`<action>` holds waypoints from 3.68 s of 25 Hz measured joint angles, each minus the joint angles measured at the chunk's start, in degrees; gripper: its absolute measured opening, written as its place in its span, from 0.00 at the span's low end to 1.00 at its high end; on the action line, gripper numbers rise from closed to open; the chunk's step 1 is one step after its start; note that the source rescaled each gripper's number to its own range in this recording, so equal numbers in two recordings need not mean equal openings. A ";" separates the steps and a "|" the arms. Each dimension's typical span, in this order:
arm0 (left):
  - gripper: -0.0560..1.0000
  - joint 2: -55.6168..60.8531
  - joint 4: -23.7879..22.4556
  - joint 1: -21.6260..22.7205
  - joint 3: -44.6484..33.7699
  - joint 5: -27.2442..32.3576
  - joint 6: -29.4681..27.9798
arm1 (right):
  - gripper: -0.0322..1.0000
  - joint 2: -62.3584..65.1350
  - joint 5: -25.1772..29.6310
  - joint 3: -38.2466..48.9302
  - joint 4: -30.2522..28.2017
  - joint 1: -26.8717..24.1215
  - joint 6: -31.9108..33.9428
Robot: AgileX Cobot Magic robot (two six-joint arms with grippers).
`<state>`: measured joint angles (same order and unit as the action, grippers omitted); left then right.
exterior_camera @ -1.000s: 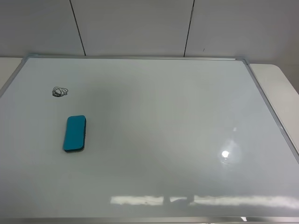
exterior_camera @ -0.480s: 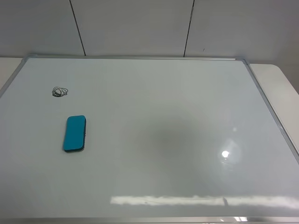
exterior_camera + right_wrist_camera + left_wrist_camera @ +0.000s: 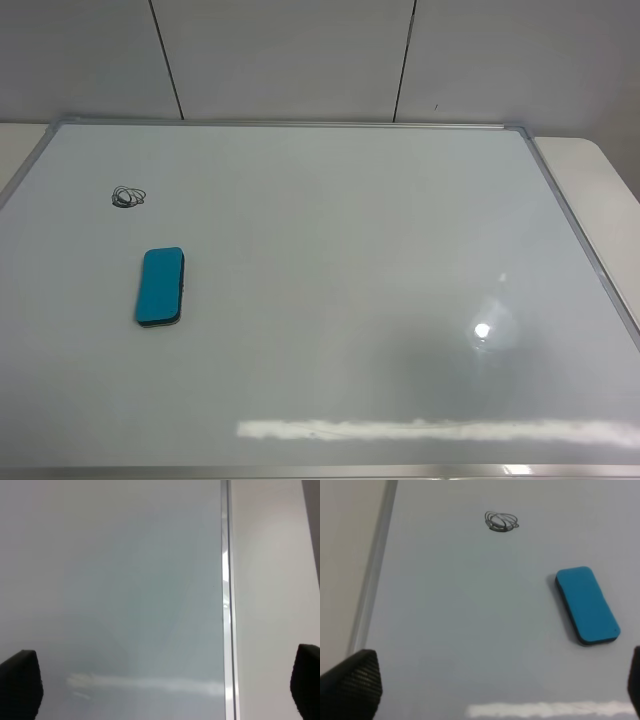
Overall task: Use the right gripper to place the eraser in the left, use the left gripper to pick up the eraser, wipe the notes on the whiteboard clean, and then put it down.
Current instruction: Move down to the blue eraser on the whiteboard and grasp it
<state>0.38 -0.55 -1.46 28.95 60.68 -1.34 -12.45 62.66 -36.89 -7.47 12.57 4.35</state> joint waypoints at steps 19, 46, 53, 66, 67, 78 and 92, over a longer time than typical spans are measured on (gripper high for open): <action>1.00 0.00 0.00 0.00 0.00 0.00 0.00 | 1.00 12.59 -1.26 7.89 3.17 -12.64 -4.04; 1.00 0.00 0.00 0.00 0.00 0.00 0.04 | 1.00 12.59 -1.78 8.11 2.58 -12.18 -3.69; 1.00 0.00 0.00 0.00 0.00 0.00 0.04 | 1.00 12.59 -1.78 8.11 2.58 -12.18 -3.69; 1.00 0.00 0.00 0.00 0.00 0.00 0.04 | 1.00 12.59 -1.78 8.11 2.58 -12.18 -3.69; 1.00 0.00 0.00 0.00 0.00 0.00 0.04 | 1.00 12.59 -1.78 8.11 2.58 -12.18 -3.69; 1.00 0.00 0.00 0.00 0.00 0.00 0.04 | 1.00 12.59 -1.94 8.11 2.58 -12.18 -3.69; 1.00 -0.09 -0.88 0.00 0.00 -0.06 0.13 | 1.00 12.59 -1.98 8.11 2.58 -12.18 -3.69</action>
<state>0.29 -1.43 -1.46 28.95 60.63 -1.21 0.14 60.68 -28.78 -4.89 0.39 0.66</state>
